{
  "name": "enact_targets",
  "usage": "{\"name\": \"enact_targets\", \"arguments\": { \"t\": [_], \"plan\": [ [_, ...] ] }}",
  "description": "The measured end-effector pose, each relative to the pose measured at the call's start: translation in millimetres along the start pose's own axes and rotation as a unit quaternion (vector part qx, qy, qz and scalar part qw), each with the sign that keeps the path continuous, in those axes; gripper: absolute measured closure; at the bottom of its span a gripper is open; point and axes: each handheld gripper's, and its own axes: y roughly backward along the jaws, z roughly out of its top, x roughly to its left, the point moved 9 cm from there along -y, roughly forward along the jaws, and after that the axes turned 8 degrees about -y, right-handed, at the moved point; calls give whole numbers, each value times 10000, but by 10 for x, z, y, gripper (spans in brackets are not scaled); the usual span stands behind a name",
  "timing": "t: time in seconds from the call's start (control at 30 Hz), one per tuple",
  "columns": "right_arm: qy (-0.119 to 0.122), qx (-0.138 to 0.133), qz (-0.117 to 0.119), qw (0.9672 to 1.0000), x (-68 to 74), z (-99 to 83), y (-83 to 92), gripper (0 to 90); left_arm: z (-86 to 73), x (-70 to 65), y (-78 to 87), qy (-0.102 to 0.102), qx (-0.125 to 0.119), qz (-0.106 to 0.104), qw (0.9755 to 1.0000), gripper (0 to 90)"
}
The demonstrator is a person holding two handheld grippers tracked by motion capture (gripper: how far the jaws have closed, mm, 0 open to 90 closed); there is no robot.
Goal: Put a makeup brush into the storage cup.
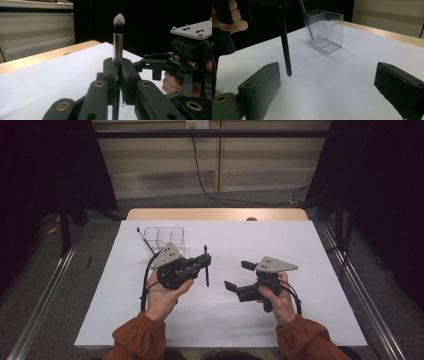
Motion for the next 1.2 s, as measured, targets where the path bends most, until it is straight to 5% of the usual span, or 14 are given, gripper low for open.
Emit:
{"name": "enact_targets", "arguments": {
  "t": [1.2],
  "plan": [
    [-67,-485,-646,9967,-342,-68,501,0,-18,280,259,36,-7,316,9995,841]
  ]
}}
